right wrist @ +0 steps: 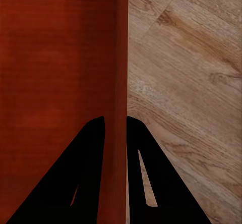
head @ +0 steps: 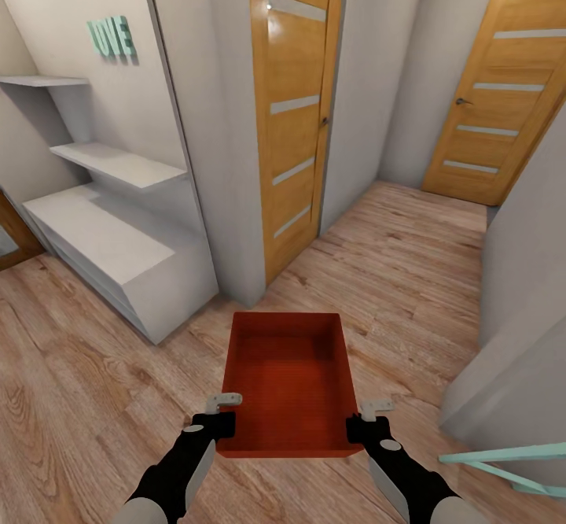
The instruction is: Move the two storage containers from the living room to the garage. In the garage, place one container on the floor and stack the other container on top of it (either order is fine).
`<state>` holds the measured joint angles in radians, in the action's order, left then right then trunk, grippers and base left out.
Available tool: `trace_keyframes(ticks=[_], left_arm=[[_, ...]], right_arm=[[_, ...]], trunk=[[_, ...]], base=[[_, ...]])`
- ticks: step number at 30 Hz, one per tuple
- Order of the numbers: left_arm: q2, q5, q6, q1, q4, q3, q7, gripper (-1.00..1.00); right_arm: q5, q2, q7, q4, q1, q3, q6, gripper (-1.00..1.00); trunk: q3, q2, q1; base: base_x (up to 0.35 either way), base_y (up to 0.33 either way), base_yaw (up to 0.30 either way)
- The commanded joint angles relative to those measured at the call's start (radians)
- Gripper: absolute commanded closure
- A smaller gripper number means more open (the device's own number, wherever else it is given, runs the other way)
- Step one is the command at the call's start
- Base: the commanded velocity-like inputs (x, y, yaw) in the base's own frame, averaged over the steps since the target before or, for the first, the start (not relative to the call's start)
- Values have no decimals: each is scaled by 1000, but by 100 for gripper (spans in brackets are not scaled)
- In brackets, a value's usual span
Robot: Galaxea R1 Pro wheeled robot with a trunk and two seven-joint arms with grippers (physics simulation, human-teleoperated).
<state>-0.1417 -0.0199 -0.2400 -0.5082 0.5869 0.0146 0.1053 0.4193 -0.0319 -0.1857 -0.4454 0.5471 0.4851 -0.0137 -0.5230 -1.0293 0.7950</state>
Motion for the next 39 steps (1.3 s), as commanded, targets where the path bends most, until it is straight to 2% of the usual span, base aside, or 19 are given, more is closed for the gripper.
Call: trace_keyframes(ticks=[1, 39], left_arm=[[1, 6, -5, -1, 4, 1, -88, 100], [1, 6, -5, -1, 3, 1, -87, 100]], right_arm=[[15, -26, -3, 31, 0, 13, -2, 100], [15, -26, -3, 31, 0, 13, -2, 100]], trunk=[[-1, -1, 0], [-1, -1, 0]], base=[[0, 0, 0], [0, 0, 0]])
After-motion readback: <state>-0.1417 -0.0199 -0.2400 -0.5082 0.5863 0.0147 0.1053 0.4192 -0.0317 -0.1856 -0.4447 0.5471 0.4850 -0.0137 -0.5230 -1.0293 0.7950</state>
